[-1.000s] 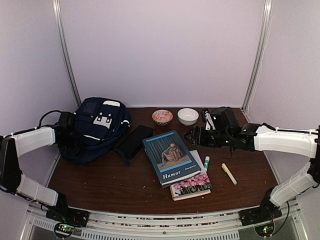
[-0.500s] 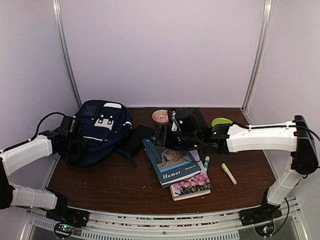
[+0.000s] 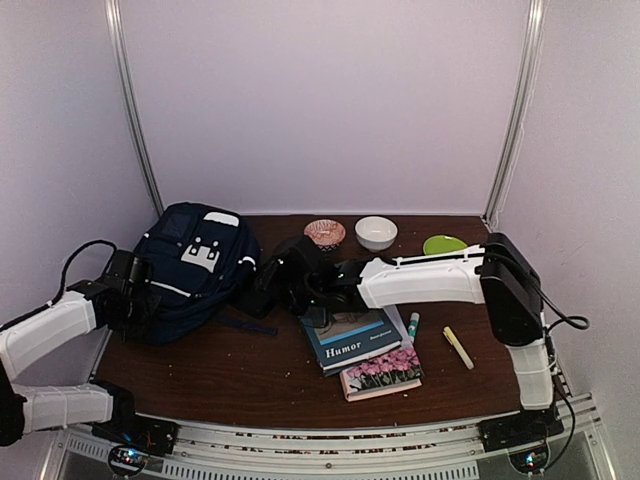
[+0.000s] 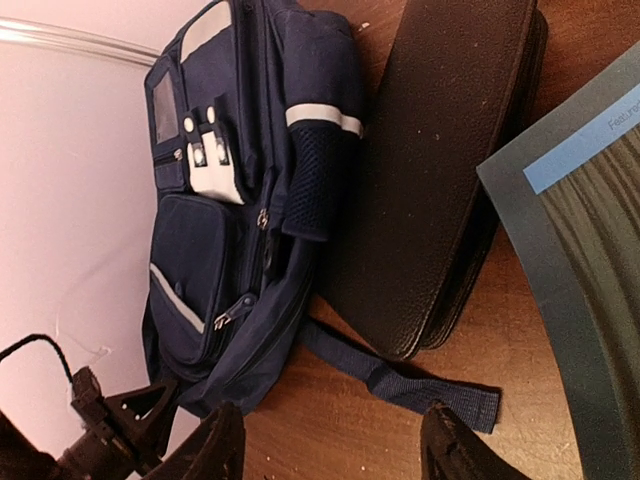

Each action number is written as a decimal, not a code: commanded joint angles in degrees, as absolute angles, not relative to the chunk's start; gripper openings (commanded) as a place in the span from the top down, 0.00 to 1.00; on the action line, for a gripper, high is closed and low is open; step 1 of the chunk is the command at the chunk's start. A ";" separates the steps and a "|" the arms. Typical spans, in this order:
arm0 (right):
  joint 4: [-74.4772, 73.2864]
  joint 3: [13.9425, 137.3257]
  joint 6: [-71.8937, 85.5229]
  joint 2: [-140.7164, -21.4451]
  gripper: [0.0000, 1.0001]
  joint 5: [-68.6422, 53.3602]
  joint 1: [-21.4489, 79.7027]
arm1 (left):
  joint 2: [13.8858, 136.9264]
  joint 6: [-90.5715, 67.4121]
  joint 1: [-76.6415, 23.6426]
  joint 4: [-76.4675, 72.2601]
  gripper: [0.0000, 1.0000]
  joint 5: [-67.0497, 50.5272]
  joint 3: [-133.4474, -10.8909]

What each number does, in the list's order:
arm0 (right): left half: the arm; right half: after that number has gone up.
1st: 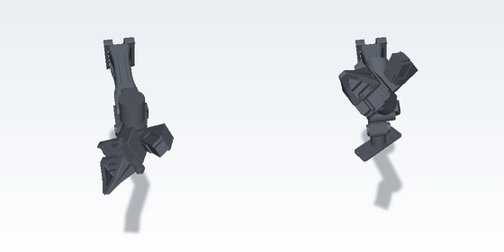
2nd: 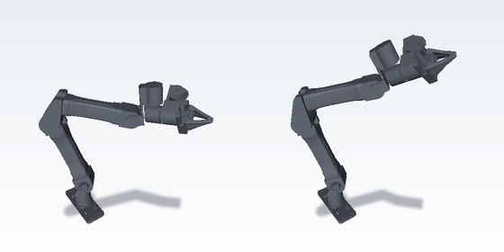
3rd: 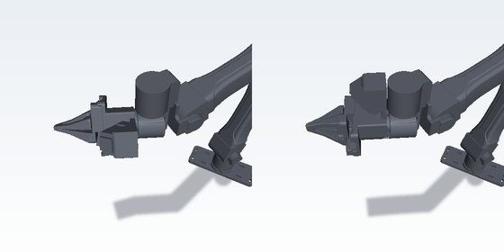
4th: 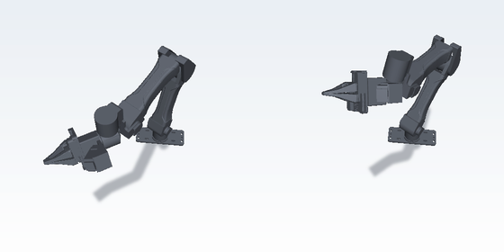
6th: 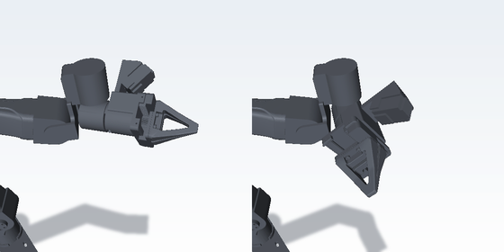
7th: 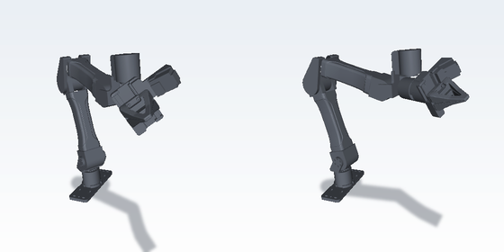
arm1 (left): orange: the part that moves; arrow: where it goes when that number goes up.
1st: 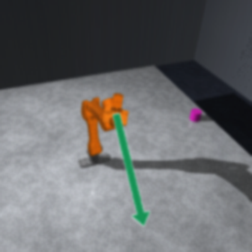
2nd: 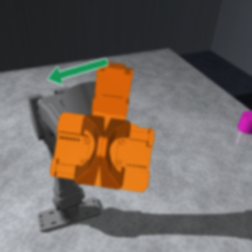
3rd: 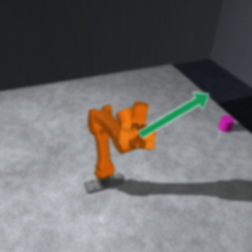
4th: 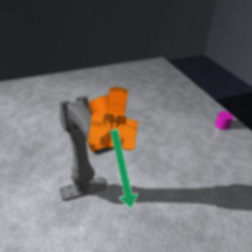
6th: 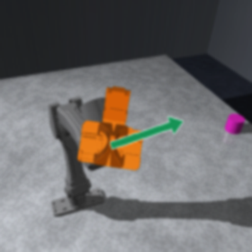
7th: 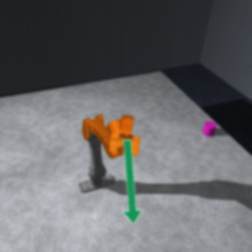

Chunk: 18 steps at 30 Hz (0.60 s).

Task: Pack the student bag
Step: Pick up the stationery from the center of the board.

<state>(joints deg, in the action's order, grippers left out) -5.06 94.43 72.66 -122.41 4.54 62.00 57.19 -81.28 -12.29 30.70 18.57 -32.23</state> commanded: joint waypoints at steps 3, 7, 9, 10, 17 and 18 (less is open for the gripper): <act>-13.27 104.52 78.44 -129.33 0.44 9.90 61.89 | 53.41 -78.86 -11.00 31.87 1.00 23.69 -31.77; -18.65 112.17 80.01 -134.43 0.46 11.52 61.79 | 52.58 -78.75 -10.82 32.00 1.00 24.22 -31.05; -20.77 114.56 80.94 -136.25 0.46 12.17 61.79 | 52.47 -78.75 -10.75 32.12 1.00 24.34 -30.79; -20.98 115.03 81.32 -136.79 0.46 12.35 61.80 | 52.48 -78.63 -10.76 32.16 1.00 24.46 -30.64; -23.33 116.93 82.30 -139.51 0.46 12.40 61.84 | 51.51 -77.73 -10.28 32.52 1.00 25.41 -30.02; -23.10 117.00 82.54 -139.94 0.46 11.95 61.79 | 51.39 -77.58 -10.24 32.43 1.00 25.54 -29.98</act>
